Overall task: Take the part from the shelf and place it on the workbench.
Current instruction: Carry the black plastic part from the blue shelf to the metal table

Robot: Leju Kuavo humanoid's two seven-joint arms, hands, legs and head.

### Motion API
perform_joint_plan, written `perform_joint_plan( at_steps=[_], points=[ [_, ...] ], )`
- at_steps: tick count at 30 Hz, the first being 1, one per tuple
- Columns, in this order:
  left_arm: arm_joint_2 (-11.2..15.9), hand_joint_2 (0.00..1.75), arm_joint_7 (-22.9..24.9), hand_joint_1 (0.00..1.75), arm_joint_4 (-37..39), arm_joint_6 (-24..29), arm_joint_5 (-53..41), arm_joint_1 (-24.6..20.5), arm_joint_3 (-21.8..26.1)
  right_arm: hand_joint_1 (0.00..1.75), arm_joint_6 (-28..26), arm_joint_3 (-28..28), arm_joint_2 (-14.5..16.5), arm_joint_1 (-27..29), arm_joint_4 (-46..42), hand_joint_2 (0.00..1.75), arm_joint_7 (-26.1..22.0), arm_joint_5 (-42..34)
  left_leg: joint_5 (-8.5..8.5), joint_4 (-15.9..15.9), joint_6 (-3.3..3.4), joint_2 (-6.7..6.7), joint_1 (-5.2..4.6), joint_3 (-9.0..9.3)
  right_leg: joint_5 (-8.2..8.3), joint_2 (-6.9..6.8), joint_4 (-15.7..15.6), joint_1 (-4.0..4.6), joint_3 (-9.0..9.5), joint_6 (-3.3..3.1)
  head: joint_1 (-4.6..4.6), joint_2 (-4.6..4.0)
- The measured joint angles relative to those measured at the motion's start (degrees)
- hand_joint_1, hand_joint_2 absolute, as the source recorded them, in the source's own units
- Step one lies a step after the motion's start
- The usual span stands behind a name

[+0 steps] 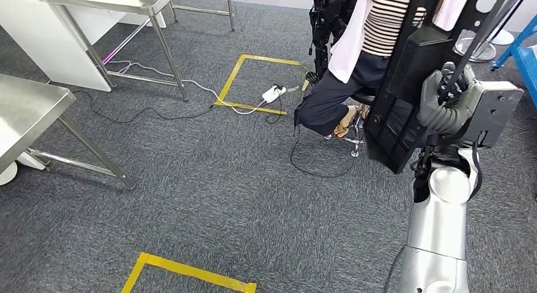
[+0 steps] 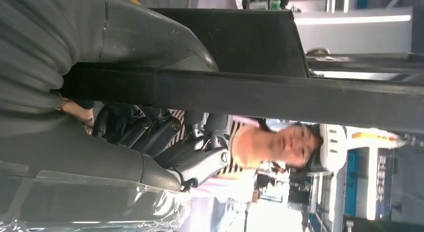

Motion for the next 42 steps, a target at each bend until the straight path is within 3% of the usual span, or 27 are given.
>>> perform_joint_plan(
  at_steps=[2,4,6,7,8,9,10,12,13,16,18,20,22,23,24,26,27,29,31,32,34,36,38,39,40,42],
  points=[
    [0.0,1.75,-0.1,0.0,0.0,0.0,0.0,0.2,0.0,1.75,-0.2,0.6,0.1,-1.7,-0.2,1.75,0.3,0.3,-1.09,1.7,-0.44,1.97,0.01,-0.92,0.23,-0.72,-0.1,-0.09,-0.03,-0.83,-0.16,-0.01],
    [0.0,1.75,-0.2,0.0,0.0,0.0,-0.1,0.1,0.0,1.75,-0.2,1.5,0.3,-4.6,-0.4,1.75,1.3,0.3,-4.38,8.0,-0.74,4.76,-0.05,-3.84,0.25,-1.48,-0.1,0.17,-0.04,-1.55,-0.37,-0.02],
    [0.1,1.75,-0.3,0.0,0.0,-0.1,-0.1,-0.1,0.0,1.75,-0.2,2.7,0.8,-7.5,-0.6,1.75,2.5,0.4,-7.39,15.6,-0.78,5.59,0.02,-7.55,0.16,-2.42,-0.1,0.65,-0.05,-1.92,-0.42,-0.02],
    [0.0,1.75,-0.3,0.0,0.0,-0.2,0.0,-0.1,0.0,1.75,-0.2,3.3,1.1,-8.6,-0.6,1.75,3.1,0.4,-7.64,17.2,-0.67,5.65,0.01,-8.41,0.09,-2.91,-0.1,0.86,-0.02,-2.01,-0.42,-0.02],
    [0.0,1.75,-0.3,0.0,0.0,-0.2,0.0,-0.1,0.0,1.75,-0.2,3.9,1.3,-9.5,-0.6,1.75,3.5,0.5,-6.83,16.6,-0.5,5.7,-0.02,-8.1,0.01,-3.42,-0.1,1.05,0.05,-2.12,-0.42,-0.02],
    [0.0,1.75,-0.3,0.0,0.0,-0.2,0.0,-0.1,0.0,1.75,-0.2,4.4,1.6,-10.1,-0.6,1.75,3.8,0.6,-5.19,13.7,-0.26,5.89,-0.07,-6.64,-0.07,-3.95,-0.1,1.21,0.15,-2.24,-0.41,-0.01],
    [0.0,1.75,-0.3,0.0,0.0,-0.2,0.0,-0.1,0.0,1.75,-0.2,4.8,1.9,-10.5,-0.6,1.75,3.9,0.7,-3.29,9.4,0.03,6.56,-0.18,-4.37,-0.16,-4.45,-0.1,1.36,0.28,-2.34,-0.41,-0.01],
    [0.0,1.75,-0.3,0.0,0.0,-0.3,0.0,-0.2,0.0,1.75,-0.2,5.6,2.5,-11.2,-0.6,1.75,4.0,0.9,-1.08,2.7,0.55,8.03,-0.73,-0.8,-0.32,-5.35,-0.2,1.73,0.33,-2.37,-0.36,-0.01],
    [0.1,1.75,-0.4,0.0,0.0,-0.3,0.0,-0.3,0.0,1.75,-0.3,6.1,2.7,-11.4,-0.6,1.75,4.0,1.1,-0.85,1.1,0.78,8.41,-1.02,-0.11,-0.39,-5.76,-0.2,1.85,0.31,-2.28,-0.38,-0.01],
    [0.1,1.75,-0.7,0.0,0.0,-0.5,-0.2,-0.3,0.0,1.75,-0.5,7.2,3.4,-11.5,-0.6,1.75,3.9,2.0,-0.62,0.4,1.51,7.31,-1.31,-0.05,-0.65,-6.64,-0.2,1.82,0.23,-1.71,-0.39,-0.01],
    [0.2,1.75,-1.0,0.0,0.0,-0.7,-0.4,-0.3,0.0,1.75,-0.7,7.7,3.7,-11.5,-0.6,1.75,3.9,2.7,-0.21,-0.2,2.06,6.45,-1.04,0.38,-1.88,-5.08,2.1,1.67,-0.8,-1.44,-0.36,-0.01],
    [0.2,1.75,-1.2,0.0,0.0,-0.9,-0.6,-0.4,0.0,1.75,-0.8,8.3,3.8,-11.3,-0.6,1.75,4.0,3.4,-0.03,-0.5,2.39,5.52,-0.87,0.57,-4.48,-2.99,8.5,1.4,-4.03,-1.59,-0.27,-0.02],
    [0.2,1.75,-1.4,0.0,0.0,-0.9,-0.6,-0.5,0.0,1.75,-0.9,8.7,3.9,-10.8,-0.6,1.75,4.4,4.0,-0.02,-0.5,2.49,4.31,-0.82,0.56,-6.21,-2.4,14.7,1.2,-7.43,-1.49,-0.21,-0.01],
    [0.2,1.75,-1.5,0.0,0.0,-1.0,-0.6,-0.5,0.0,1.75,-0.9,8.8,4.0,-10.6,-0.6,1.75,4.6,4.3,-0.03,-0.5,2.47,3.6,-0.77,0.55,-5.92,-2.31,15.3,1.1,-7.94,-1.16,-0.2,-0.01],
    [0.1,1.75,-1.5,0.0,0.0,-1.0,-0.7,-0.5,0.0,1.75,-0.9,8.9,4.0,-10.4,-0.6,1.75,4.8,4.7,-0.04,-0.4,2.42,2.9,-0.69,0.56,-4.82,-2.16,13.7,0.97,-7.39,-0.66,-0.19,-0.01],
    [0.1,1.75,-1.6,0.0,0.0,-1.0,-0.7,-0.4,0.0,1.75,-0.9,9.1,4.2,-10.4,-0.6,1.75,5.1,5.2,-0.19,0.0,2.08,1.6,-0.46,0.52,-1.57,-0.92,6.3,0.42,-4.12,0.37,-0.16,-0.01],
    [0.2,1.75,-1.7,0.0,0.0,-1.0,-0.7,-0.4,0.0,1.75,-0.9,9.3,4.3,-10.4,-0.6,1.75,5.2,5.5,-0.32,0.2,1.74,1.04,-0.44,0.36,-0.4,-0.11,3.1,0.21,-2.59,0.53,-0.12,-0.01],
    [0.2,1.75,-1.8,0.0,0.0,-1.0,-0.9,-0.4,0.0,1.75,-0.9,9.6,4.5,-10.3,-0.6,1.75,5.4,6.0,-0.36,0.4,1.02,0.2,-0.44,-0.07,0.35,0.86,0.5,0.27,-1.38,0.03,-0.14,-0.01],
    [0.2,1.75,-1.9,0.0,0.0,-1.1,-1.0,-0.2,0.0,1.75,-0.9,9.8,4.9,-10.2,-0.6,1.75,5.7,6.4,-0.24,0.4,0.49,-0.43,-0.3,-0.45,0.57,0.24,0.5,0.4,-1.37,-0.86,-0.2,-0.02],
    [0.2,1.75,-2.0,0.0,0.0,-1.1,-1.1,-0.1,0.0,1.75,-0.8,9.9,5.1,-10.2,-0.6,1.75,5.9,6.6,-0.49,0.8,0.29,0.09,-0.27,-0.65,0.64,-0.15,0.4,0.34,-1.36,-1.25,-0.21,-0.01],
    [0.2,1.75,-2.1,0.0,0.0,-1.1,-1.1,0.0,0.0,1.75,-0.8,10.1,5.5,-10.3,-0.6,1.75,5.9,6.9,-2.53,4.2,-0.16,2.54,-0.23,-2.24,0.71,-1.05,0.3,0.22,-1.21,-1.94,-0.54,-0.01],
    [0.2,1.75,-2.2,0.0,0.0,-1.2,-1.1,-0.2,0.0,1.75,-0.8,10.2,5.6,-10.3,-0.5,1.75,6.0,7.1,-6.02,11.4,-0.55,4.94,-0.2,-5.78,0.59,-2.04,0.3,0.58,-1.15,-2.42,-0.87,-0.02],
    [0.1,1.75,-2.3,0.0,0.0,-1.3,-1.2,-0.2,0.0,1.75,-0.8,10.2,5.6,-10.2,-0.3,1.75,6.1,7.3,-7.53,16.5,-0.59,5.56,-0.13,-8.43,0.46,-3.16,0.3,0.89,-1.15,-2.64,-0.88,-0.01],
    [0.1,1.75,-2.4,0.0,0.0,-1.3,-1.2,-0.2,0.0,1.75,-0.7,10.2,5.7,-10.2,-0.1,1.75,6.1,7.4,-6.73,15.9,-0.43,5.67,-0.15,-8.17,0.38,-3.71,0.3,1.02,-1.11,-2.73,-0.88,-0.01],
    [0.1,1.75,-2.4,0.0,0.0,-1.4,-1.2,-0.2,0.0,1.75,-0.7,10.2,5.7,-10.3,0.1,1.75,6.1,7.4,-5.08,13.1,-0.14,5.97,-0.23,-6.71,0.32,-4.22,0.3,1.15,-1.02,-2.81,-0.89,0.0],
    [0.2,1.75,-2.6,0.0,0.0,-1.4,-1.2,-0.3,0.0,1.75,-0.6,10.2,5.9,-10.7,0.4,1.75,6.1,7.5,-1.9,5.2,0.72,7.9,-0.77,-2.46,0.12,-5.18,0.3,1.49,-0.83,-2.82,-0.87,0.01]
  ],
)
